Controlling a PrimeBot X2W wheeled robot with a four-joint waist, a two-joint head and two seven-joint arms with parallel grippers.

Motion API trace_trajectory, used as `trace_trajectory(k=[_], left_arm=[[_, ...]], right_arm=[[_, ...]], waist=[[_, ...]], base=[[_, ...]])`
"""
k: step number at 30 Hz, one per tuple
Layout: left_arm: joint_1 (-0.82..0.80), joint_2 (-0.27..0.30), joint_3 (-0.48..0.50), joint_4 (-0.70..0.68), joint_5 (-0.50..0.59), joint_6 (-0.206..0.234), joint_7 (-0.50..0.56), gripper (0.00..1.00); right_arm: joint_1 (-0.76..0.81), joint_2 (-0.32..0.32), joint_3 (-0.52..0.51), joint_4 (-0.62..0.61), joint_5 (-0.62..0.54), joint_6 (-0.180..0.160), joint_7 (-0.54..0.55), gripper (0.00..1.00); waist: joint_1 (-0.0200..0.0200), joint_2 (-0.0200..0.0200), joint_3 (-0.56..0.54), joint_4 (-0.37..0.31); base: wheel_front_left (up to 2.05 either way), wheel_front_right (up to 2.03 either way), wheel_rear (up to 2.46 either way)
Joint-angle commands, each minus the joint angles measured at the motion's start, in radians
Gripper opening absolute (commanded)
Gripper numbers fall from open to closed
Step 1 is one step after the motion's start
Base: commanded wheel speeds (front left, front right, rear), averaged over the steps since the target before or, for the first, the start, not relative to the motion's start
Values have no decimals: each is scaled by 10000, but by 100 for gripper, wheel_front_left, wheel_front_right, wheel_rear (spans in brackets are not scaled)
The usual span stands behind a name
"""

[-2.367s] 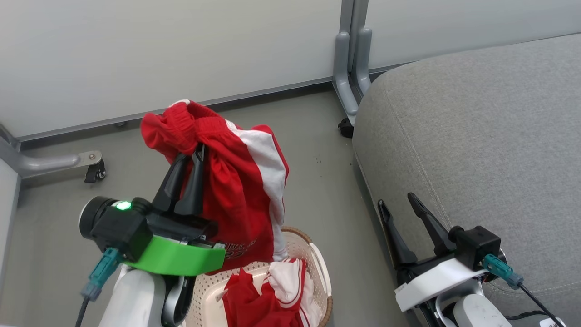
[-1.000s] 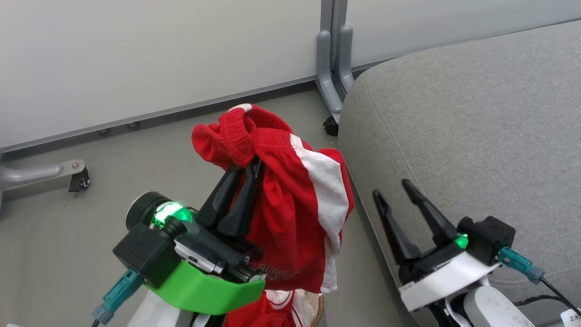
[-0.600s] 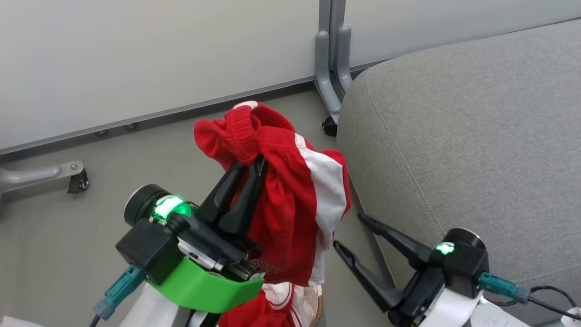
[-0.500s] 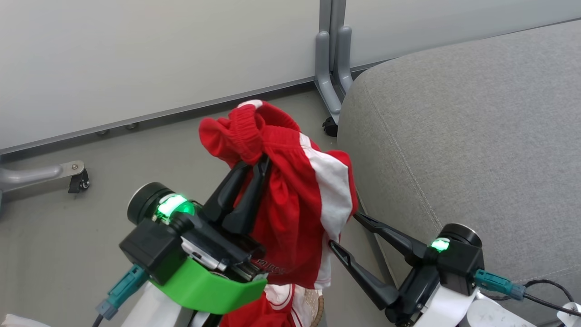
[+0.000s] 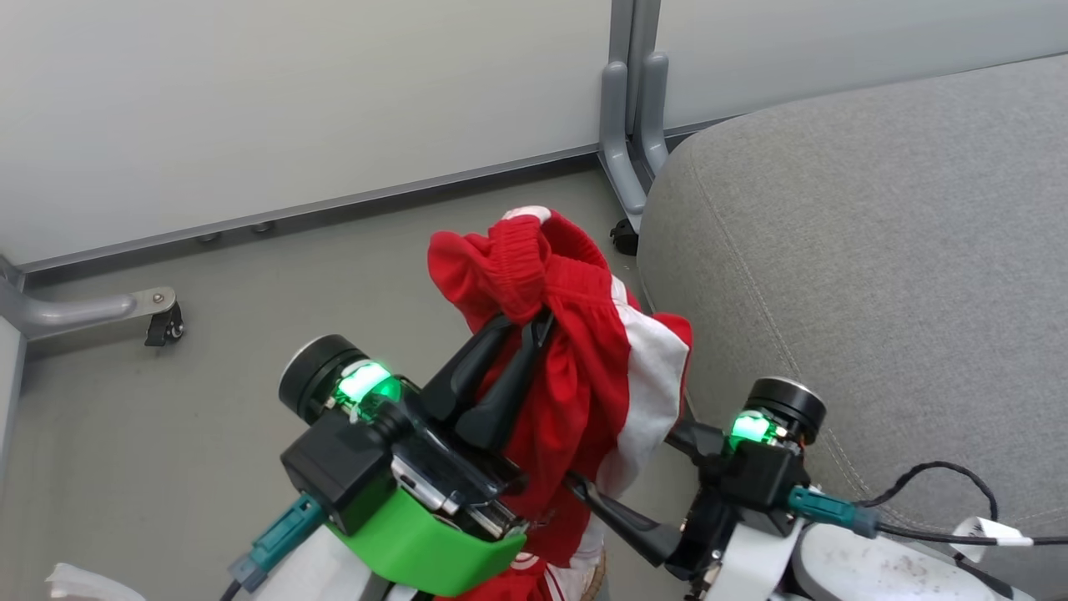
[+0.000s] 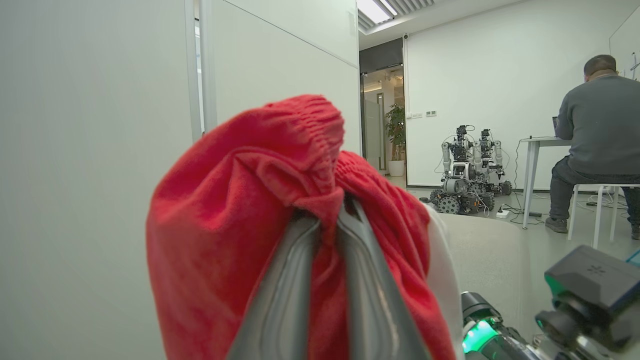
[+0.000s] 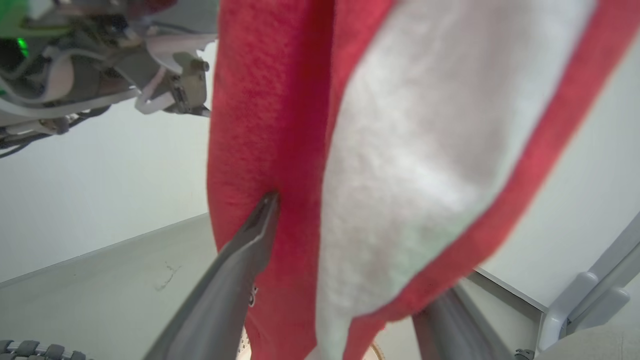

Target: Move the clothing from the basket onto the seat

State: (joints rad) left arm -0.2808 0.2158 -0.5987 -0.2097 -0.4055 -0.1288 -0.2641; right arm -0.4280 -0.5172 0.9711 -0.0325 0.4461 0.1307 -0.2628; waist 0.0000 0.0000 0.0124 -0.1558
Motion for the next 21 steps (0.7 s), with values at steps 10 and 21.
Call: trace_trajectory(k=[10,21], left_arm=[[-68,-309,-252,250,151,-33,-5,0],[213,-336,-127,289,129,-33,-5,0]], right_arm=[[-657,1124,435,958,-16,1,-31,100],[-416,1703,133,1353,207,-1,-31,0]], waist=[[0,0,-120,150],[0,0,-165,183]], base=[[0,0,0],[0,0,0]])
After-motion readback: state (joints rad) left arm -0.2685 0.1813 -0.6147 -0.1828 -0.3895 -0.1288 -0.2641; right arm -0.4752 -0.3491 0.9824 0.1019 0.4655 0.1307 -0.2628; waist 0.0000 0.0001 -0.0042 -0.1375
